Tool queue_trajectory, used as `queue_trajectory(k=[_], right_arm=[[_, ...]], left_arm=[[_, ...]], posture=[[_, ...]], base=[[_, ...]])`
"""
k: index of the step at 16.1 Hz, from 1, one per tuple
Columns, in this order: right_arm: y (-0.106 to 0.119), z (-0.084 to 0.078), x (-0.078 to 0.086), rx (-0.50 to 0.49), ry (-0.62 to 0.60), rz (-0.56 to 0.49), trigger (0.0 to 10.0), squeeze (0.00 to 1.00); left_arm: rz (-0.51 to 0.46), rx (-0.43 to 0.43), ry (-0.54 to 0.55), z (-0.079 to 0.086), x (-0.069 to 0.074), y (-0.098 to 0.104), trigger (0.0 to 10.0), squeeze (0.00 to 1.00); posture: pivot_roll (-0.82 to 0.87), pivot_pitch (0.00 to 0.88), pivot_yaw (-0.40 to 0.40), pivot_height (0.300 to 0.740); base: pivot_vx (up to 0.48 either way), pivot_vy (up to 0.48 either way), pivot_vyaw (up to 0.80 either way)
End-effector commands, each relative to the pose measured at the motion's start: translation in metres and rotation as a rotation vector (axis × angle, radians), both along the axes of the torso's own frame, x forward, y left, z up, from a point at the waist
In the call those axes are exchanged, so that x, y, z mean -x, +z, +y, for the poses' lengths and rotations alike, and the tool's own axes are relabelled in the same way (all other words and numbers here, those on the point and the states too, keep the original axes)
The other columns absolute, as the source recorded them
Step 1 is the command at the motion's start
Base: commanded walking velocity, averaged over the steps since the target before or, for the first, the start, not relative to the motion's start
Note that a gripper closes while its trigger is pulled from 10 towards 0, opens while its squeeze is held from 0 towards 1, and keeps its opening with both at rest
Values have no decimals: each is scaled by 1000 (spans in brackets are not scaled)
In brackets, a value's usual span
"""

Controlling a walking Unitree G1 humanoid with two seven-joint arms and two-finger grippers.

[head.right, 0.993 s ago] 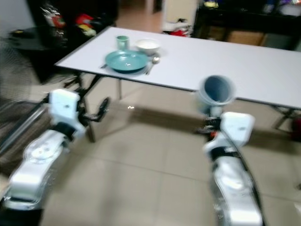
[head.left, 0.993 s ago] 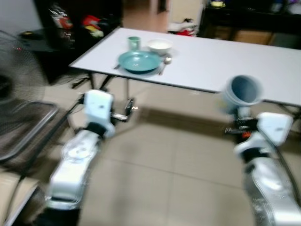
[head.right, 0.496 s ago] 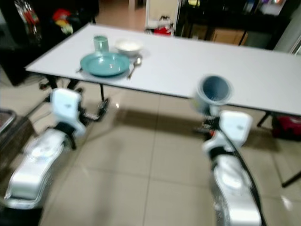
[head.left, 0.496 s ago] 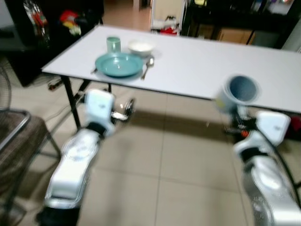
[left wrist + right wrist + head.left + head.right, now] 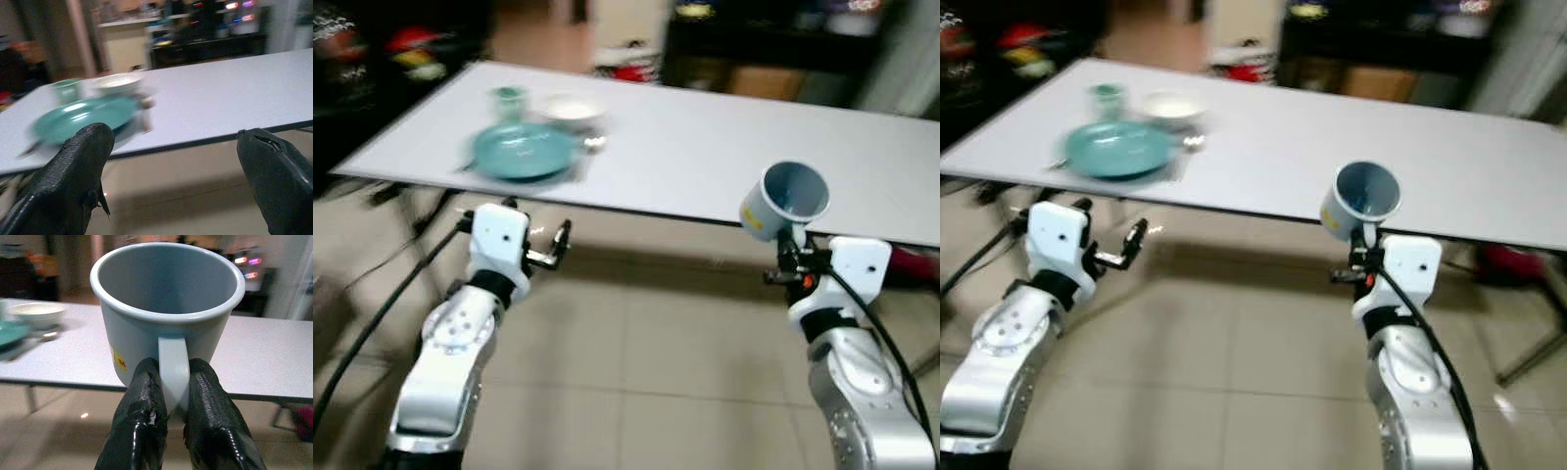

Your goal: Setting the table

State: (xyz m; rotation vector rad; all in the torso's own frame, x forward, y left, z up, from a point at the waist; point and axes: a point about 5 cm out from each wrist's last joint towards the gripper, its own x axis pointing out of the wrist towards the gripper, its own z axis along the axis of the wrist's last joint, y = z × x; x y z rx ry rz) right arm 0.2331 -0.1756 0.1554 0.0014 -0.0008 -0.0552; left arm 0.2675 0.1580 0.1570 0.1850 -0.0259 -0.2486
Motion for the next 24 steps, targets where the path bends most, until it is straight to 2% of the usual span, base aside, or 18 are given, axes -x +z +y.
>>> queue_trajectory(k=[1, 5, 9, 15, 24], right_arm=[[2, -9, -1, 8, -35, -7, 10000, 0], [-1, -13, 2, 3, -50, 0, 10000, 0], [-4, -13, 3, -4, -50, 12, 10000, 0], [-19, -11, 6, -63, -28, 73, 10000, 0], [-16, -10, 3, -67, -6, 66, 10000, 0]], left_arm=[[-15, 5, -42, -11, 1, 3, 10000, 0], [-15, 12, -48, -13, 1, 3, 10000, 0], [-22, 20, -43, -16, 0, 4, 10000, 0], [-34, 24, 11, -9, -3, 5, 10000, 0], [-34, 27, 0, -12, -5, 5, 10000, 0]], posture=[[-24, 0, -66, 740], [-31, 0, -67, 740], [-31, 0, -66, 740], [-24, 0, -67, 740], [-31, 0, -66, 740]], base=[[307, 0, 0], [305, 0, 0], [310, 0, -731], [306, 0, 0], [303, 0, 0]])
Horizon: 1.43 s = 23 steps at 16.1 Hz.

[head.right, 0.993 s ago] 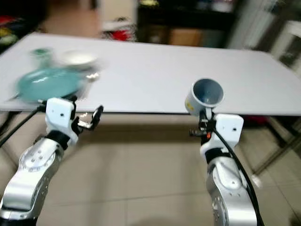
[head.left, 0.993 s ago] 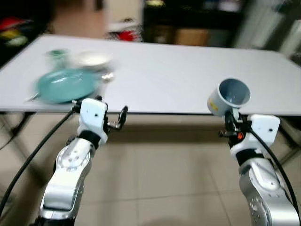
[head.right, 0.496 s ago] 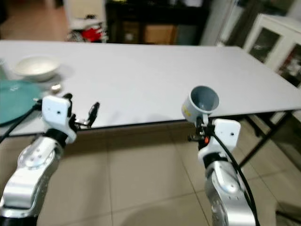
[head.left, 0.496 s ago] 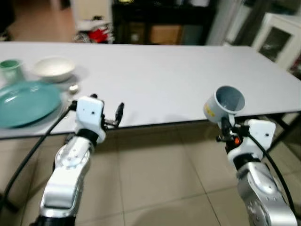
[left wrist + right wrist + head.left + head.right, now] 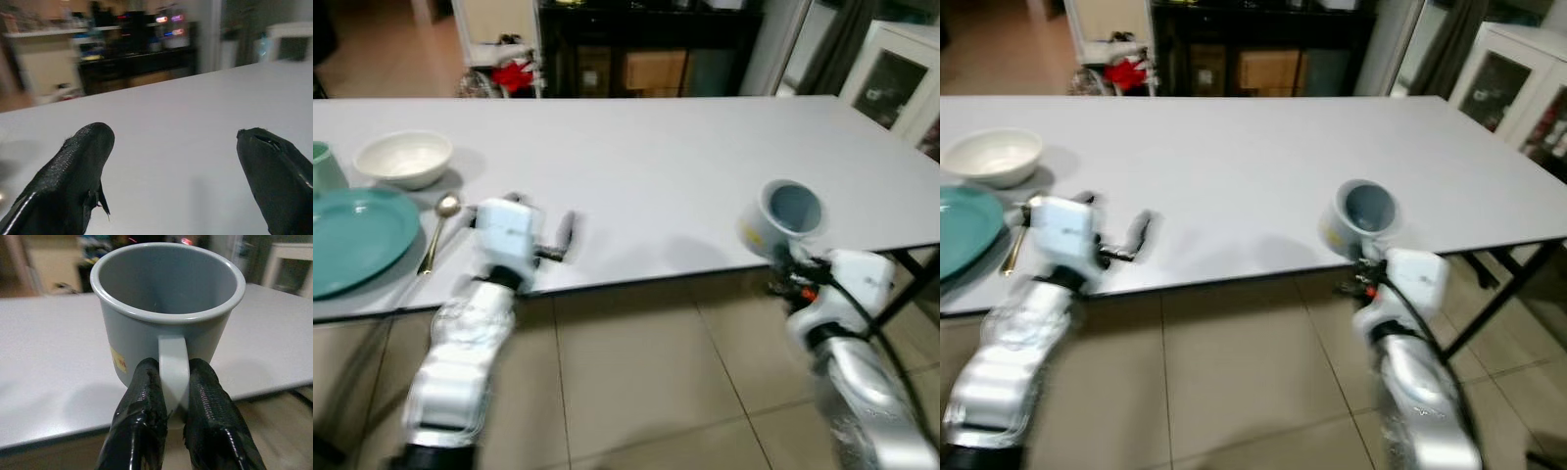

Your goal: Setting the table

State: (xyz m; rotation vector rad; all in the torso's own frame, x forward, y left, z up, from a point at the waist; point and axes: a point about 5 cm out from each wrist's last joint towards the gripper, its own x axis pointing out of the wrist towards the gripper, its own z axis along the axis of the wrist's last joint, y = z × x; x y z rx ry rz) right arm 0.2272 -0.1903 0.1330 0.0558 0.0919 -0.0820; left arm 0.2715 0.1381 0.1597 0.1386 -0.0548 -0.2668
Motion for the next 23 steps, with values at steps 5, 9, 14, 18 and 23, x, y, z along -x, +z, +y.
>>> queue_trajectory(k=[5, 9, 14, 18, 23], right_arm=[[10, 6, -7, -14, 57, -34, 10000, 0], [11, 6, -11, -18, 69, -37, 10000, 0], [11, 9, -12, -30, 96, -34, 10000, 0], [10, 15, -13, -30, 139, -23, 10000, 0], [8, 21, -12, -43, 191, -11, 10000, 0]], left_arm=[[-14, -17, 27, 9, -1, 3, 10000, 0], [-17, -14, 23, 7, -3, 3, 10000, 0], [-21, -10, 23, 6, -4, 4, 10000, 0], [-23, -10, 25, 6, -5, 4, 10000, 0], [-24, -12, 23, 6, -4, 4, 10000, 0]], posture=[[-30, 0, -69, 740], [-31, 0, -68, 740], [-32, 0, -70, 740], [-30, 0, -72, 740], [-29, 0, -70, 740]], base=[[304, 0, 0], [305, 0, 0], [307, 0, 0], [308, 0, 0], [312, 0, 0]])
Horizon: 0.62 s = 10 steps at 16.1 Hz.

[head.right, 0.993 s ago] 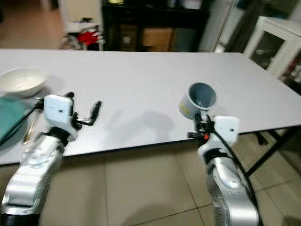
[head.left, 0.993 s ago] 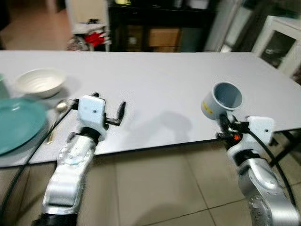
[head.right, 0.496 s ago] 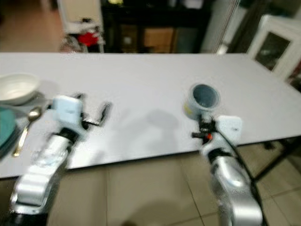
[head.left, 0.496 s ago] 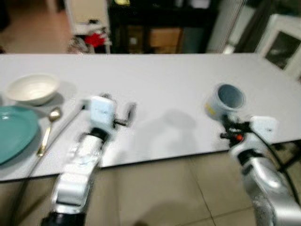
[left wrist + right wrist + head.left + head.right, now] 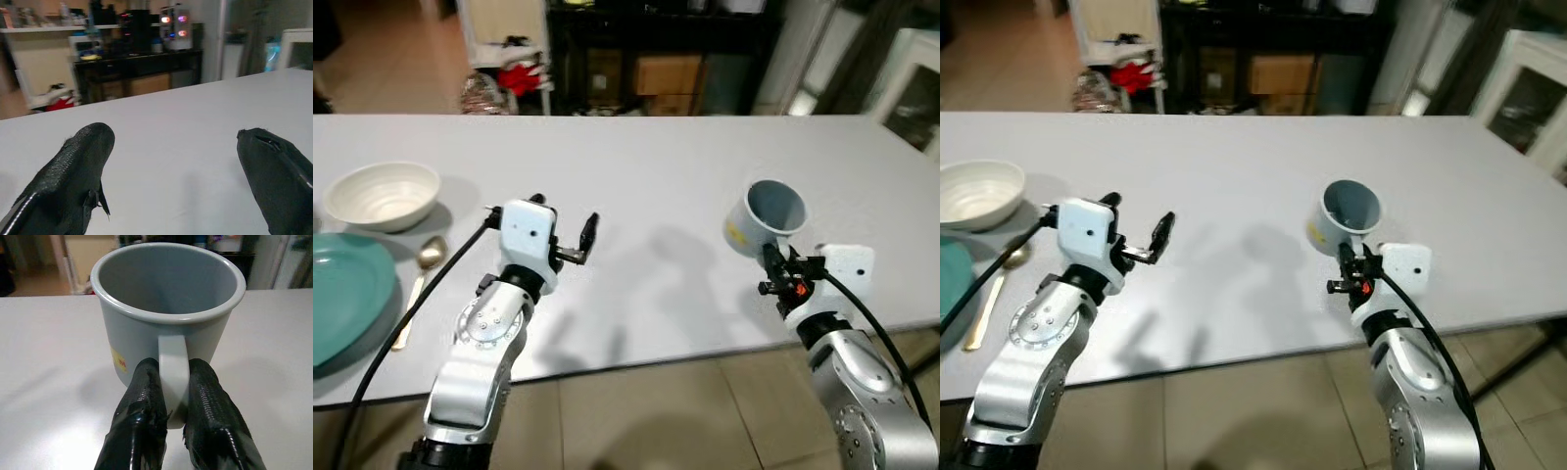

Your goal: Setting the table

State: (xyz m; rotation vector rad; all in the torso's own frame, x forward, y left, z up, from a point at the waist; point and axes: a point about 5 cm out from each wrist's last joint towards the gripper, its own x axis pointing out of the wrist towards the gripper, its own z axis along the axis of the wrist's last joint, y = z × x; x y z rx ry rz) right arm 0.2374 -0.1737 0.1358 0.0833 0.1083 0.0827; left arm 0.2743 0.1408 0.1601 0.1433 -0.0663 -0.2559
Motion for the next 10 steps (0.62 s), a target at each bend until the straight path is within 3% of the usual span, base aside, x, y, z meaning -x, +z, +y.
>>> queue_trajectory(k=[1, 5, 10], right_arm=[[5, 5, -1, -8, 30, -18, 10000, 0], [5, 7, -2, 49, 71, -15, 10000, 0], [5, 9, -4, 46, 86, -8, 10000, 0]], left_arm=[[-11, -9, 10, 3, -1, 3, 10000, 0], [-11, -5, 7, 2, -1, 3, 10000, 0], [-11, -5, 6, 2, -2, 3, 10000, 0]], posture=[[-30, 0, -70, 740], [-30, 0, -72, 740], [-31, 0, -71, 740]], base=[[311, 0, 0], [310, 0, 0], [313, 0, 0]])
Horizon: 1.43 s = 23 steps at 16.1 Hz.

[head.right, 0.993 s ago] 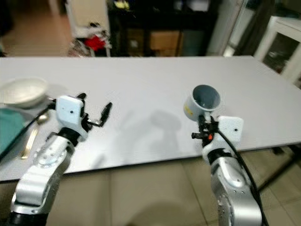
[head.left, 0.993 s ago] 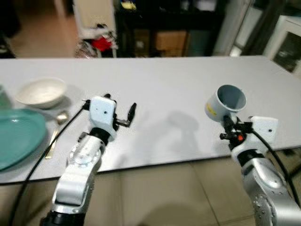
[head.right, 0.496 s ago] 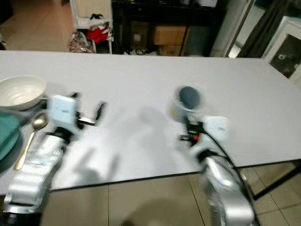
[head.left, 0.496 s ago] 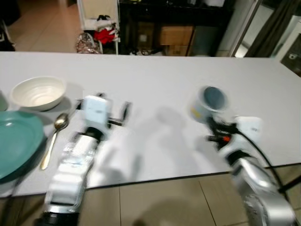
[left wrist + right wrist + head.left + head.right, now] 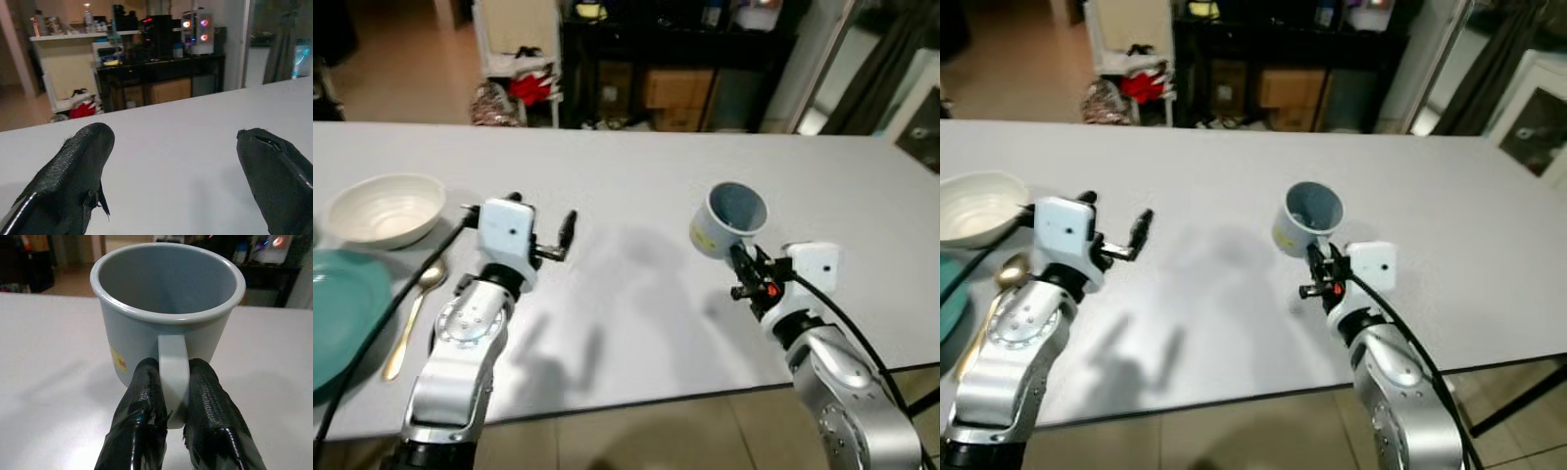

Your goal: Setting the table

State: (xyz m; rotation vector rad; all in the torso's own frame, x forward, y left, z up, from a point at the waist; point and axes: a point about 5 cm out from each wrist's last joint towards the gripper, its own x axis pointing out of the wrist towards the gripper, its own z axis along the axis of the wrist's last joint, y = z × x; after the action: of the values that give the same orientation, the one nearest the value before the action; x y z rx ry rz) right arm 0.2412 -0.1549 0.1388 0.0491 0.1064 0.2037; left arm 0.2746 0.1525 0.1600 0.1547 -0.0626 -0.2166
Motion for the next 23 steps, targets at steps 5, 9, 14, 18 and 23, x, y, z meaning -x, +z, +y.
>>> queue_trajectory(k=[5, 9, 14, 18, 23], right_arm=[[4, -14, -6, 29, -35, -7, 10000, 0], [2, -15, -12, 23, -31, 16, 10000, 0], [2, -15, -20, 21, -15, 30, 10000, 0], [-5, -15, -33, 28, 10, 64, 10000, 0], [-26, -19, -81, 10, 21, 175, 10000, 0]], left_arm=[[-12, 8, -39, -11, -2, 3, 10000, 0], [-13, 7, -46, -12, -2, 3, 10000, 0], [-12, 6, -56, -13, -2, 2, 10000, 0], [6, 0, -96, -16, 1, 1, 10000, 0], [69, -28, -292, -24, 9, -3, 10000, 0]], posture=[[-31, 0, -76, 740], [-31, 0, -73, 740], [-30, 0, -74, 740], [-22, 0, -78, 740], [-5, 0, -62, 740]], base=[[315, 0, 0], [318, 0, 0], [317, 0, 0], [145, 0, 0], [0, 0, 0]])
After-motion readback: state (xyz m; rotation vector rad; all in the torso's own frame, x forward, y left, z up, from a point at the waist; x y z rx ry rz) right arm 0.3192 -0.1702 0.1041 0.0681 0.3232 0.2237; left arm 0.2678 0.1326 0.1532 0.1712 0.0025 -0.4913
